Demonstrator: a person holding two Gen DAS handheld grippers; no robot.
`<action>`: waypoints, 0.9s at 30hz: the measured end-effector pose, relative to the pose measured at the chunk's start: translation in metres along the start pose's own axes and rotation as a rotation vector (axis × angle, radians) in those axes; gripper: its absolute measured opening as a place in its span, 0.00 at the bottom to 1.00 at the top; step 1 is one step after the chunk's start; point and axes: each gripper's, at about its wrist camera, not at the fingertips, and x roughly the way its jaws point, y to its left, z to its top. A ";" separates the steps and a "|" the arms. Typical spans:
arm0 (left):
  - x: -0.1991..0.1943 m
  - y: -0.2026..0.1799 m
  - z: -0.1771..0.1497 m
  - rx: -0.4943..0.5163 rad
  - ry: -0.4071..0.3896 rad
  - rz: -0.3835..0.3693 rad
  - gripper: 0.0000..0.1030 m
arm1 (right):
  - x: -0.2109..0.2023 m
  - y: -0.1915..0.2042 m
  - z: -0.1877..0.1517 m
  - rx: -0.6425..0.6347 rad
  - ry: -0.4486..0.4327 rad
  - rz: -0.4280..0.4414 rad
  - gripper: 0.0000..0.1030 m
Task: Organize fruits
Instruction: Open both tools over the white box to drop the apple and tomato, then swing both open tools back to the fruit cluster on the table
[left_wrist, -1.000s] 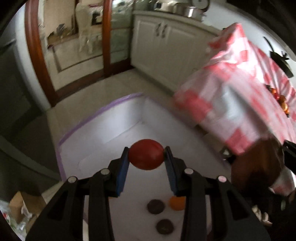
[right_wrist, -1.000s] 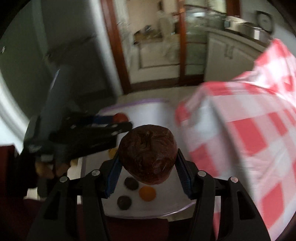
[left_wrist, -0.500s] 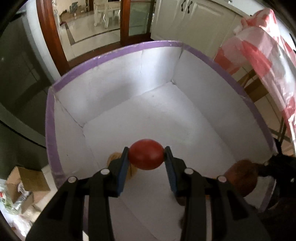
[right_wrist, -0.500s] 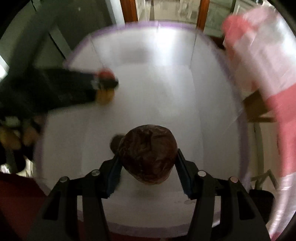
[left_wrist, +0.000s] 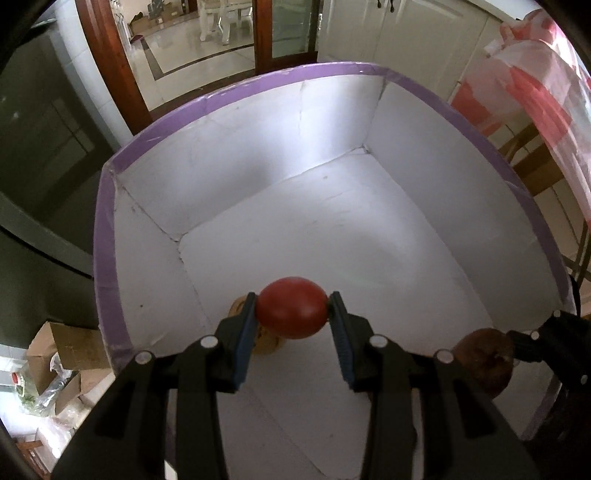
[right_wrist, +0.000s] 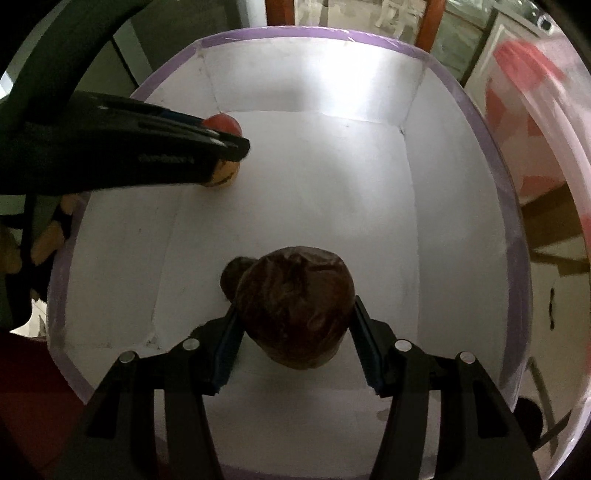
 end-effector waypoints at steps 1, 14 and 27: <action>0.000 -0.002 0.000 0.001 0.001 0.003 0.39 | 0.001 0.002 0.001 -0.009 0.000 0.003 0.54; -0.001 -0.014 -0.002 0.082 0.011 0.002 0.72 | -0.014 0.010 0.002 -0.049 -0.058 -0.024 0.85; -0.059 0.006 0.011 -0.108 -0.219 -0.089 0.97 | -0.131 0.015 -0.005 -0.039 -0.481 -0.085 0.86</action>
